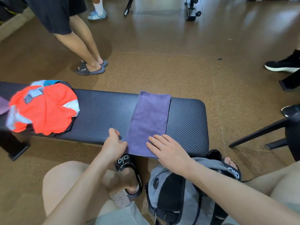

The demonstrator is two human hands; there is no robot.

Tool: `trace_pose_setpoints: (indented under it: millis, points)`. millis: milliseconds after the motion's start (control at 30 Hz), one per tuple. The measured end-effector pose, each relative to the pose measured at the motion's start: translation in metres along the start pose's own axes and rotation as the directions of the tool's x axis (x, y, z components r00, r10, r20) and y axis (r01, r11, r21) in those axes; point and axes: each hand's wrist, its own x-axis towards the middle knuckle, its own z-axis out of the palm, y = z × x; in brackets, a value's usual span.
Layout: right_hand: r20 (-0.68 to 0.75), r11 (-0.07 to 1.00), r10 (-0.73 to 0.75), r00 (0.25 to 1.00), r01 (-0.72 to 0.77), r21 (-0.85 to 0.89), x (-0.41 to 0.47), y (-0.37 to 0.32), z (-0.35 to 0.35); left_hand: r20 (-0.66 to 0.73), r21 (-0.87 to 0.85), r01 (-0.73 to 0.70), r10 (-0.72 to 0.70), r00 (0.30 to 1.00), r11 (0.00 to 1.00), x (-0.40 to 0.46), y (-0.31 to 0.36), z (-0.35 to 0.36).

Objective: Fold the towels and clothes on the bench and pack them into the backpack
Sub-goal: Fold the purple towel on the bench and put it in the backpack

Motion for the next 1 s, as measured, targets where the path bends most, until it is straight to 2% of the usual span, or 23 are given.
trace_pose_setpoints:
  millis: [100, 200, 267, 367, 533, 633, 733, 800, 933, 1000]
  points:
    - [-0.004, 0.999, 0.025, 1.0, -0.025, 0.043, -0.004, 0.001, -0.003, 0.002, -0.005, -0.041, 0.041, 0.999, 0.999, -0.005, -0.003, 0.0]
    - [0.053, 0.992, 0.068, 0.996, -0.073, 0.099, -0.012, 0.006, -0.005, 0.057, -0.039, -0.096, 0.099, 0.993, 0.995, -0.011, -0.007, 0.0]
    - [0.099, 0.979, 0.11, 0.989, -0.125, 0.162, -0.016, 0.008, -0.007, 0.076, -0.08, -0.152, 0.158, 0.985, 0.985, -0.015, -0.007, 0.0]
    - [0.091, 0.945, 0.195, 0.977, -0.212, 0.25, -0.022, 0.01, -0.014, 0.081, -0.039, -0.266, 0.268, 0.96, 0.963, -0.023, -0.007, 0.004]
    - [0.092, 0.906, 0.272, 0.958, -0.287, 0.31, -0.03, 0.018, -0.019, 0.11, -0.048, -0.293, 0.296, 0.949, 0.955, -0.033, -0.002, 0.005]
    - [0.109, 0.786, 0.409, 0.906, -0.41, 0.462, -0.028, 0.018, -0.021, 0.097, -0.02, -0.33, 0.33, 0.939, 0.944, -0.035, 0.005, 0.0]
    - [0.183, 0.662, 0.501, 0.846, -0.511, 0.547, -0.019, 0.022, -0.027, 0.151, 0.053, -0.468, 0.456, 0.877, 0.882, -0.034, 0.001, -0.005]
    - [0.249, 0.612, 0.521, 0.816, -0.561, 0.557, -0.012, 0.025, -0.03, 0.18, 0.069, -0.535, 0.517, 0.837, 0.842, -0.031, -0.002, -0.007]
    - [0.334, 0.53, 0.589, 0.736, -0.664, 0.528, 0.0, 0.03, -0.035, 0.068, 0.119, -0.6, 0.597, 0.8, 0.791, -0.016, 0.003, -0.006]
    - [0.354, 0.479, 0.623, 0.698, -0.698, 0.532, 0.004, 0.032, -0.036, 0.058, 0.164, -0.607, 0.607, 0.793, 0.777, -0.009, 0.005, -0.006]
